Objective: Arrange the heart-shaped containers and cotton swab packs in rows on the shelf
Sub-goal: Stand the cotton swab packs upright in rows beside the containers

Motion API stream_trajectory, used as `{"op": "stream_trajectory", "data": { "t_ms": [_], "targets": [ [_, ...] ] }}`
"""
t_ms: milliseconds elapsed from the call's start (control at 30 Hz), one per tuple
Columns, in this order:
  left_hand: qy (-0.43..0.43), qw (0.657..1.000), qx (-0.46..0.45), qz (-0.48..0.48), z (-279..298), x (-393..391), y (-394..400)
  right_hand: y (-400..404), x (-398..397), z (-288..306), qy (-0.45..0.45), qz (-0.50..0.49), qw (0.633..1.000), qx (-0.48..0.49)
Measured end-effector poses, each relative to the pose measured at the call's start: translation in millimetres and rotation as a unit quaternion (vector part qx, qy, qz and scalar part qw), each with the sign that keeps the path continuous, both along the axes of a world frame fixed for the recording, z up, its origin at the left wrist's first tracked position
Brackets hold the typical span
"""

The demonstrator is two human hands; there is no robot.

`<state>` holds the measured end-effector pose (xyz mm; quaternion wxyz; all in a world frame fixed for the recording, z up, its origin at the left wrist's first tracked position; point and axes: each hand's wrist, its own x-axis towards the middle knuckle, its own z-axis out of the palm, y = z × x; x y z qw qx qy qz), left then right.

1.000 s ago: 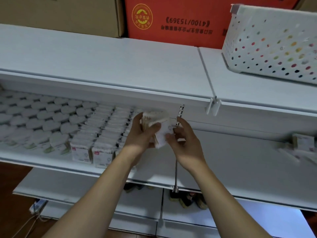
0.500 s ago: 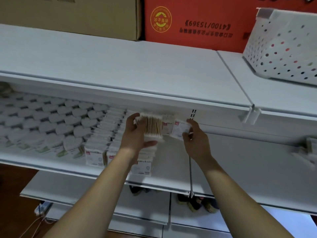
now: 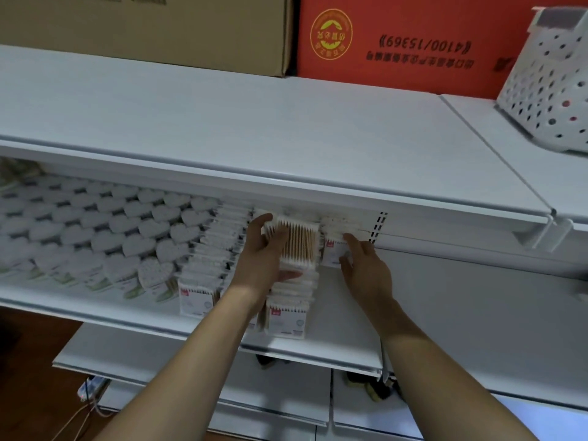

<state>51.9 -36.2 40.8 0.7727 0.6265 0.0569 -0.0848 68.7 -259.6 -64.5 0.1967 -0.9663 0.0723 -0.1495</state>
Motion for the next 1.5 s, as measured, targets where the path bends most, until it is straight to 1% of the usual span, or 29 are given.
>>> {"op": "stream_trajectory", "data": {
  "t_ms": [67,133,167,200,233,267,300,333,367,400,467,533,567,600,667,700,767,833,900,967,1000,1100,1167,1233,1300,1367,1433,1500],
  "targets": [
    [-0.004,1.0,-0.006,-0.007,0,2,-2,0,-4,5,-0.008,-0.021,1.0,-0.002],
    [-0.013,1.0,-0.012,-0.015,0,2,-5,0,-9,14,-0.066,-0.048,0.997,0.014],
    [-0.02,1.0,-0.011,-0.02,0,2,-8,3,-11,20,-0.106,-0.052,0.992,0.039],
    [-0.029,0.999,-0.009,-0.026,-1,3,-11,6,-16,29,-0.136,-0.041,0.986,0.085],
    [-0.034,0.999,-0.008,-0.032,-2,3,-15,11,-21,40,-0.14,-0.022,0.978,0.153],
    [-0.038,0.999,-0.009,-0.038,-3,3,-19,16,-24,51,-0.113,-0.004,0.965,0.236],
    [-0.043,0.998,-0.001,-0.045,-4,3,-23,20,-27,60,-0.065,0.017,0.949,0.308],
    [-0.054,0.997,0.022,-0.049,-5,2,-26,24,-29,68,-0.016,0.032,0.934,0.354],
    [-0.07,0.995,0.052,-0.05,-6,2,-30,26,-31,74,0.019,0.044,0.931,0.363],
    [-0.083,0.993,0.074,-0.048,-7,1,-34,27,-34,80,0.029,0.044,0.933,0.355],
    [-0.085,0.994,0.067,-0.03,-8,-2,-40,23,-42,89,-0.013,0.034,0.935,0.352],
    [-0.059,0.998,0.025,-0.011,-6,-2,-45,16,-50,95,-0.109,0.029,0.916,0.386],
    [-0.035,0.999,0.01,-0.014,-3,-2,-46,13,-55,96,-0.153,0.041,0.906,0.393],
    [-0.004,1.0,-0.005,-0.029,0,-2,-48,10,-57,96,-0.189,0.062,0.906,0.373],
    [0.057,0.993,-0.053,-0.087,6,-4,-51,5,-61,88,-0.233,0.125,0.919,0.293],
    [0.064,0.989,-0.071,-0.111,8,-6,-53,4,-62,83,-0.236,0.143,0.923,0.268],
    [0.045,0.99,-0.077,-0.112,9,-9,-58,-1,-65,74,-0.221,0.157,0.926,0.262],
    [0.024,0.992,-0.083,-0.091,7,-10,-61,-7,-71,67,-0.192,0.145,0.927,0.288],
    [0.004,0.993,-0.083,-0.088,6,-11,-63,-8,-76,67,-0.167,0.127,0.914,0.347],
    [-0.015,0.994,-0.069,-0.089,6,-13,-66,-3,-78,76,-0.135,0.074,0.892,0.424],
    [-0.023,0.994,-0.061,-0.089,5,-15,-67,-2,-77,80,-0.121,0.046,0.89,0.437],
    [-0.041,0.995,-0.05,-0.081,3,-19,-69,-2,-71,84,-0.083,0.001,0.909,0.408],
    [-0.046,0.996,-0.039,-0.065,1,-20,-67,-3,-66,83,-0.072,0.006,0.907,0.414],
    [-0.044,0.998,-0.022,-0.037,0,-19,-60,-10,-61,78,-0.093,-0.005,0.9,0.425],
    [-0.038,0.999,-0.013,-0.01,-3,-15,-50,-20,-54,70,-0.118,-0.038,0.91,0.395],
    [-0.028,1.0,-0.008,0.002,-6,-11,-40,-29,-47,57,-0.109,-0.067,0.942,0.311],
    [-0.02,1.0,-0.017,0.014,-6,-9,-33,-29,-38,45,-0.091,-0.067,0.96,0.255],
    [-0.011,1.0,-0.016,0.02,-7,-8,-30,-19,-31,33,-0.08,-0.042,0.971,0.219]
  ]
}}
